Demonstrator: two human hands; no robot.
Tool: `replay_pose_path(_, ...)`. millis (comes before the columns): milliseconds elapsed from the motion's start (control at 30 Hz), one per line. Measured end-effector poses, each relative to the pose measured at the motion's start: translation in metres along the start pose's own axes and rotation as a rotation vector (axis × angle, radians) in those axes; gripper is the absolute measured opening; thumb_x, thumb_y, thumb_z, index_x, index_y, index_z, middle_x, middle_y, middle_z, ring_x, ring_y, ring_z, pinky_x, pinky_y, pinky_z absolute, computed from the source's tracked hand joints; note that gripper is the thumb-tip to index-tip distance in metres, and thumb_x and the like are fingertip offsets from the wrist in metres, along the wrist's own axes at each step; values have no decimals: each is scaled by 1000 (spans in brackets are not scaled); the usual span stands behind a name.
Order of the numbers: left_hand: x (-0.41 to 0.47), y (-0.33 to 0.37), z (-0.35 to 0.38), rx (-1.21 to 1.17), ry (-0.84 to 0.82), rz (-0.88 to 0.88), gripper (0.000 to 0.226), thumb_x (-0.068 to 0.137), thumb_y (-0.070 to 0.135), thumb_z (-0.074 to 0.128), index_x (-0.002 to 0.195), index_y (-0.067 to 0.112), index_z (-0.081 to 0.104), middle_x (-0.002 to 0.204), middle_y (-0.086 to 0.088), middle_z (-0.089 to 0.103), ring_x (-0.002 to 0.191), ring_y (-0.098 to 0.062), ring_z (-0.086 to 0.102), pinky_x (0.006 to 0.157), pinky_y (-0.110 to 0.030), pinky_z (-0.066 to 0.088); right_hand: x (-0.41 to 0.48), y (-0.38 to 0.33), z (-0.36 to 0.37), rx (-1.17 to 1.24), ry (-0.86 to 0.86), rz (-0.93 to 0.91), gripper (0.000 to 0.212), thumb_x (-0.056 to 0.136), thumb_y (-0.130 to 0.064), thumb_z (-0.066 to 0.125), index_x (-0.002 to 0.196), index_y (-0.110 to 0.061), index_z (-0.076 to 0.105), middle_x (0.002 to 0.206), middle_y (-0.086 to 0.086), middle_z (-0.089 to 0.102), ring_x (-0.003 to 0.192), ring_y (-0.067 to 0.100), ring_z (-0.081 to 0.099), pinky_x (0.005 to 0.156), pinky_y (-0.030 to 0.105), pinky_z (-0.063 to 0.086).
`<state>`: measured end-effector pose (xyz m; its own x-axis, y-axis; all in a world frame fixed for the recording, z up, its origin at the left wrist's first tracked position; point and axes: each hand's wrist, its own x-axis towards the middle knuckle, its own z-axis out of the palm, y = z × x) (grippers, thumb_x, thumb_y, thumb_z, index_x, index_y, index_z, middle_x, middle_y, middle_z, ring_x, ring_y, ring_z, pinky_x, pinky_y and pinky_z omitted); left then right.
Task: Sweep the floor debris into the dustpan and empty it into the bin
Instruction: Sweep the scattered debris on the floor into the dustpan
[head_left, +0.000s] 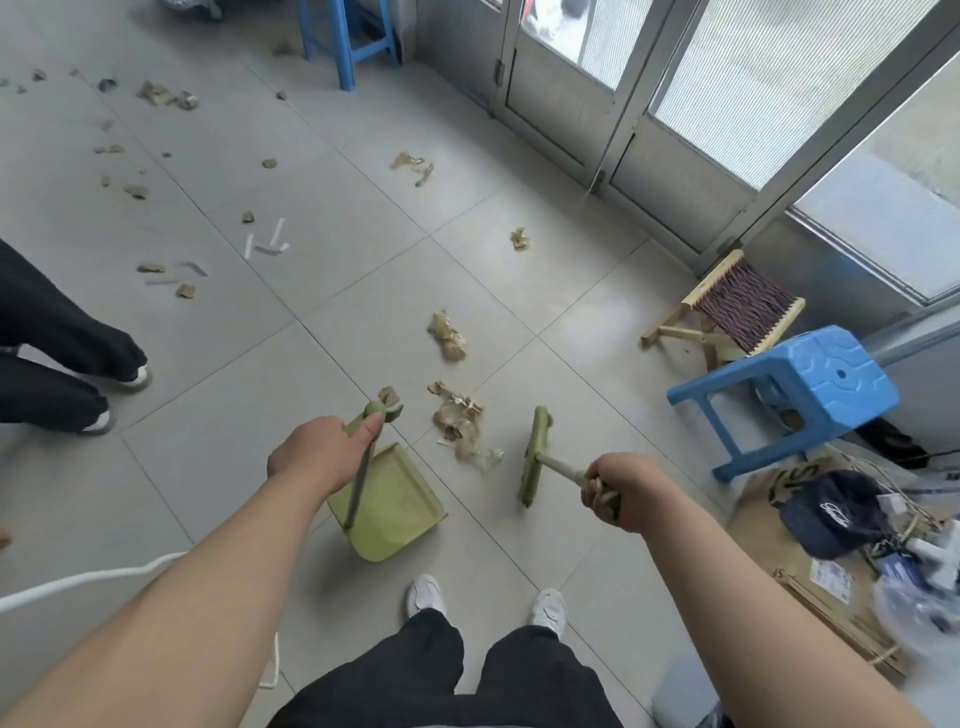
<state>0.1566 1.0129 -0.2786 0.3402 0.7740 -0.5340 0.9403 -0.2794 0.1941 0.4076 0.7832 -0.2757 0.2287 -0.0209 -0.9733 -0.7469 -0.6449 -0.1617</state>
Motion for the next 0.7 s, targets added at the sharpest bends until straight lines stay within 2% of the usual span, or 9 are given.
replay_pose_path(67,1,-7,-3,-12,4,5,65,90,74,25,73,16,51,78,-2,60,78,-27,58,65,-31,39,-1,-5,15,62,-45,39,20,90,-5,31,83,-4,49,54,5,40,22,9,32,33,8,22)
replay_pose_path(100,1,-12,-5,-20,9,1,65,90,74,25,73,16,51,77,-2,59,77,-26,57,64,-31,39,-2,-8,26,93,-74,48,20,90,-4,30,88,-6,50,52,5,41,22,9,33,32,8,23)
replay_pose_path(200,2,-25,-11,-34,24,-25,65,90,73,25,73,16,51,76,-1,59,75,-25,56,63,-31,38,-2,-23,68,140,-140,27,39,91,-4,28,114,-12,58,51,5,44,24,8,34,30,8,24)
replay_pose_path(267,3,-34,-14,-44,37,-48,65,91,73,26,74,16,52,76,-1,60,73,-23,56,62,-31,37,-4,-36,97,143,-161,-3,52,91,-5,27,135,-11,54,53,4,43,24,7,33,29,9,25)
replay_pose_path(367,5,-46,-18,-67,60,-82,65,91,73,27,72,16,51,75,-1,61,68,-20,55,60,-31,35,-3,-59,132,161,-205,-21,57,90,-3,26,143,-11,44,60,1,38,24,8,32,30,9,25)
replay_pose_path(433,5,-55,-20,-84,72,-107,65,90,73,27,70,16,50,73,-2,61,66,-19,54,60,-31,35,0,-73,151,170,-234,-53,55,90,-1,26,139,-13,48,62,1,36,23,8,30,29,9,26)
replay_pose_path(500,5,-64,-20,-94,85,-135,65,90,74,27,68,16,49,72,-1,61,66,-19,54,60,-31,35,4,-85,163,171,-276,-71,45,90,-1,27,119,-18,56,62,1,36,23,8,30,28,10,27)
replay_pose_path(600,5,-75,-19,-107,101,-169,65,89,74,29,68,16,50,73,-1,61,67,-20,54,59,-31,35,12,-92,164,167,-347,-42,30,92,-1,27,104,-4,53,62,-2,32,24,7,29,24,13,26)
replay_pose_path(700,3,-84,-17,-120,102,-187,66,89,74,29,69,15,51,73,-2,61,69,-22,56,60,-30,36,15,-82,157,132,-355,-42,19,92,-2,29,97,-3,47,64,-3,31,24,5,30,23,13,26)
